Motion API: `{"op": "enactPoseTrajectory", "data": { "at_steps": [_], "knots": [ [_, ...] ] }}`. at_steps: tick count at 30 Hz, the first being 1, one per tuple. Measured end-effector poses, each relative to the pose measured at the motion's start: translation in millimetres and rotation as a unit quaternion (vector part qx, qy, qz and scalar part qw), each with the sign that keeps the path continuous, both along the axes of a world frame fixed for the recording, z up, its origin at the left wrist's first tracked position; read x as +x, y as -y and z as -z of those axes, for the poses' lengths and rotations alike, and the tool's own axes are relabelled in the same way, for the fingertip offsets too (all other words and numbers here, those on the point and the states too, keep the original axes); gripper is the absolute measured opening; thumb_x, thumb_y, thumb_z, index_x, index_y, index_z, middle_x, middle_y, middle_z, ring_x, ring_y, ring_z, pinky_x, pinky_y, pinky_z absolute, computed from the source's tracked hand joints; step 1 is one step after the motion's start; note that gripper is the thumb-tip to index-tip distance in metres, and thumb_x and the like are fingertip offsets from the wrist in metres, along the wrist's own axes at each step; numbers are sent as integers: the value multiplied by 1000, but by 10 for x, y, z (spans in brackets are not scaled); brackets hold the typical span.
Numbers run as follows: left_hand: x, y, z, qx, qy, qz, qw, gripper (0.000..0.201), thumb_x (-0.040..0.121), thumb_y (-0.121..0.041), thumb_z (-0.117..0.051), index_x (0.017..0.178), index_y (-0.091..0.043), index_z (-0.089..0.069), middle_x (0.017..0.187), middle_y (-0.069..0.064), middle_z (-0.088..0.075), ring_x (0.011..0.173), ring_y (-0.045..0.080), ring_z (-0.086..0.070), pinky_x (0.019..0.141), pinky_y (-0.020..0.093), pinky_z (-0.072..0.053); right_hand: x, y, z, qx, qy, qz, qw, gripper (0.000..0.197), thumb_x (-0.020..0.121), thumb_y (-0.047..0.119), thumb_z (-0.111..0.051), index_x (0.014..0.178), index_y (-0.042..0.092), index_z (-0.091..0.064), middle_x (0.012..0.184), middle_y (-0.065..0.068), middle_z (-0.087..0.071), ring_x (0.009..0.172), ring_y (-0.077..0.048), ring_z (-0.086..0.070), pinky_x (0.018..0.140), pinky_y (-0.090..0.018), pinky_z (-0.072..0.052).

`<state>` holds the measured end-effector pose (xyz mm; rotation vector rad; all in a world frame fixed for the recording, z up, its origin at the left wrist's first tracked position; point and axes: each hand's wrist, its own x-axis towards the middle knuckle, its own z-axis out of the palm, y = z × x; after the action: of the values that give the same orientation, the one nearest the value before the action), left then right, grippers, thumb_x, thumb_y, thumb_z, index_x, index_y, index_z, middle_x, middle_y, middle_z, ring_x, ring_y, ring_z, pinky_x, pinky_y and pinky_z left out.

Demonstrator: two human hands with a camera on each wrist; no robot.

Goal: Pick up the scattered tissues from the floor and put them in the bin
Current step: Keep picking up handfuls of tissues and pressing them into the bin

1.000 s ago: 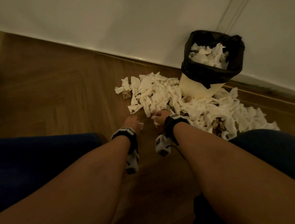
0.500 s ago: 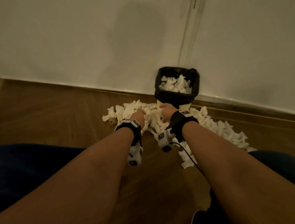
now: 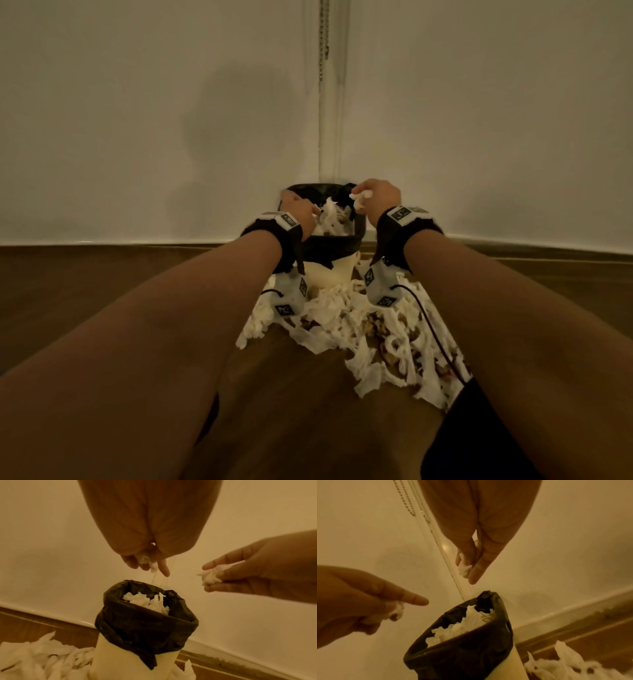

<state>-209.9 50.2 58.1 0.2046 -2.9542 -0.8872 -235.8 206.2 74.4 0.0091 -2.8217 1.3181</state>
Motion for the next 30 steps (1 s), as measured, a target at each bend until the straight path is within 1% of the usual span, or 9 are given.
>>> {"op": "enactPoseTrajectory", "data": {
  "at_steps": [3,6,12,15,18,22,26,28,30],
  "knots": [
    [-217,-191,184,-11,-26,10,1000,47,84,15,-41,124,-9,-47,114,2,-34,87,20,-40,65,20,-41,-128,-160,242,28,17,37,999,25,89,3,-54,111,10,-64,121,-13,-60,110,-28,-57,89,-23,-46],
    [-198,-186,169,-10,-49,35,998,41,87,8,-47,122,-13,-49,129,12,-35,84,21,-44,75,26,-41,-121,-118,327,5,4,37,999,27,91,5,-48,115,11,-57,117,-16,-60,102,-30,-59,83,-32,-49],
    [-400,-174,363,15,-54,26,998,22,84,-18,-65,106,-14,-63,116,8,-59,105,23,-56,79,24,-40,-242,10,580,13,-14,37,999,22,89,7,-52,109,14,-55,106,-12,-60,84,-23,-56,69,-28,-43],
    [-465,-178,413,-29,-12,41,999,24,88,-20,-61,111,-13,-66,123,10,-59,111,25,-56,89,30,-46,-336,114,635,123,8,-18,992,21,93,10,-51,110,10,-63,119,-14,-60,104,-28,-59,82,-29,-45],
    [-450,-171,525,-112,-35,68,991,24,94,-19,-51,114,-14,-63,132,15,-45,110,30,-52,90,31,-45,-370,237,701,228,85,-63,968,37,97,18,-45,133,11,-50,148,-13,-35,132,-27,-38,109,-38,-31],
    [-418,-276,630,-120,39,81,989,34,100,-16,-35,124,-5,-56,134,18,-44,123,32,-42,105,39,-36,-348,334,879,349,80,-127,925,39,96,23,-40,134,22,-50,153,-6,-21,137,-25,-27,113,-48,-13],
    [-403,-232,652,-202,84,99,971,35,100,-21,-32,125,-5,-50,124,15,-57,113,30,-53,95,39,-38,-335,329,939,393,65,-158,904,35,93,25,-36,123,23,-55,130,-5,-50,123,-25,-44,110,-49,-13],
    [-380,-149,696,-232,65,108,964,38,99,-28,-25,128,-10,-44,112,12,-62,107,28,-56,103,43,-28,-316,321,927,395,60,-159,903,34,96,29,-27,100,19,-59,97,-2,-59,110,-25,-53,110,-50,-12],
    [-345,-90,704,-243,51,110,962,37,99,-31,-20,118,-15,-48,103,9,-64,103,28,-55,108,49,-21,-297,327,888,400,63,-156,901,47,98,33,-18,96,16,-62,84,0,-58,104,-25,-55,111,-54,-6]
  ]
}}
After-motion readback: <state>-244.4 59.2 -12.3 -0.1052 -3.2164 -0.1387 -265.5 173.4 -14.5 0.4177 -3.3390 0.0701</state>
